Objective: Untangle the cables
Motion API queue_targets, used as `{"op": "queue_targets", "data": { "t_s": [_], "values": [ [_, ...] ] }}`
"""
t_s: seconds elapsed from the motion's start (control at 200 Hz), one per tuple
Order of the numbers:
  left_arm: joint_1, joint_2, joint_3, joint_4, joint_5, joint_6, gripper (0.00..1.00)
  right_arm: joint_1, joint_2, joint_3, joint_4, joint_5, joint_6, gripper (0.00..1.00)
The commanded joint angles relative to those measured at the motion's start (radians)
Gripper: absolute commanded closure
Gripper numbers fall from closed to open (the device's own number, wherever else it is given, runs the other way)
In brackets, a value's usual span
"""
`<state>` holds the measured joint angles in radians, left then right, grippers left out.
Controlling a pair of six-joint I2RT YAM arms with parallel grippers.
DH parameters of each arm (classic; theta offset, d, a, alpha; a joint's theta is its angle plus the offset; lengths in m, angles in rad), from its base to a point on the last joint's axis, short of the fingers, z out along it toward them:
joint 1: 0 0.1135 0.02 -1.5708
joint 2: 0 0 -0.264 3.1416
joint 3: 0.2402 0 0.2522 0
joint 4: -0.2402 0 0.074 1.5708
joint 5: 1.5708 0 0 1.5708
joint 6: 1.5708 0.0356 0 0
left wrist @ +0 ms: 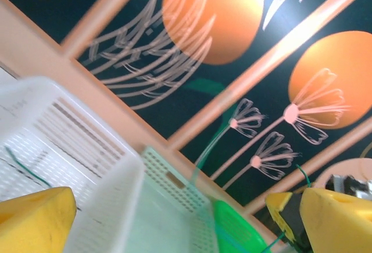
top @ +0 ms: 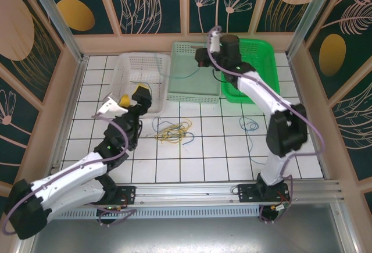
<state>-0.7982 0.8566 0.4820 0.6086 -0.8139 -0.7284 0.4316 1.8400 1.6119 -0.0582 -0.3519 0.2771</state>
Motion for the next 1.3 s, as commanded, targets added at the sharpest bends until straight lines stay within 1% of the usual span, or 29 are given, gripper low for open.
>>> {"op": "queue_targets", "data": {
  "t_s": [0.0, 0.1, 0.18, 0.255, 0.32, 0.405, 0.465, 0.536, 0.626, 0.826, 0.866, 0.941, 1.036, 1.121, 1.296],
  "values": [
    [0.009, -0.101, -0.036, -0.157, -0.132, 0.127, 0.01, 0.02, 0.181, 0.248, -0.269, -0.158, -0.15, 1.0],
    [0.012, -0.198, -0.058, -0.205, -0.147, 0.185, 0.01, 0.044, 0.373, 0.533, -0.468, -0.132, -0.248, 1.0],
    [0.014, -0.248, -0.068, -0.221, -0.13, 0.251, 0.02, 0.061, 0.501, 0.742, -0.595, -0.132, -0.306, 1.0],
    [0.014, -0.258, -0.058, -0.235, -0.098, 0.324, 0.01, 0.069, 0.572, 0.844, -0.643, -0.146, -0.315, 1.0],
    [0.014, -0.229, -0.032, -0.243, -0.051, 0.395, 0.01, 0.077, 0.581, 0.837, -0.616, -0.162, -0.316, 1.0],
    [0.016, -0.143, 0.029, -0.269, 0.018, 0.479, 0.02, 0.097, 0.582, 0.823, -0.597, -0.159, -0.339, 1.0],
    [0.015, -0.07, 0.083, -0.286, 0.124, 0.579, 0.04, 0.105, 0.582, 0.815, -0.602, -0.175, -0.349, 1.0],
    [0.015, 0.035, 0.152, -0.319, 0.238, 0.698, 0.09, 0.108, 0.579, 0.807, -0.617, -0.18, -0.347, 1.0],
    [0.015, 0.163, 0.227, -0.352, 0.321, 0.826, 0.14, 0.107, 0.562, 0.785, -0.626, -0.179, -0.341, 1.0],
    [0.018, 0.333, 0.323, -0.328, 0.503, 1.002, 0.17, 0.107, 0.505, 0.744, -0.596, -0.216, -0.304, 1.0],
    [0.02, 0.366, 0.354, -0.351, 0.517, 1.018, 0.18, 0.107, 0.498, 0.744, -0.599, -0.227, -0.299, 1.0],
    [0.028, 0.427, 0.413, -0.408, 0.512, 1.038, 0.23, 0.107, 0.482, 0.743, -0.608, -0.247, -0.291, 1.0],
    [0.037, 0.474, 0.442, -0.443, 0.525, 1.061, 0.26, 0.107, 0.458, 0.733, -0.62, -0.267, -0.286, 1.0],
    [0.045, 0.49, 0.443, -0.45, 0.557, 1.064, 0.26, 0.105, 0.435, 0.723, -0.626, -0.271, -0.291, 1.0],
    [0.069, 0.535, 0.464, -0.459, 0.534, 1.058, 0.25, 0.104, 0.413, 0.723, -0.643, -0.309, -0.289, 1.0]
  ]
}}
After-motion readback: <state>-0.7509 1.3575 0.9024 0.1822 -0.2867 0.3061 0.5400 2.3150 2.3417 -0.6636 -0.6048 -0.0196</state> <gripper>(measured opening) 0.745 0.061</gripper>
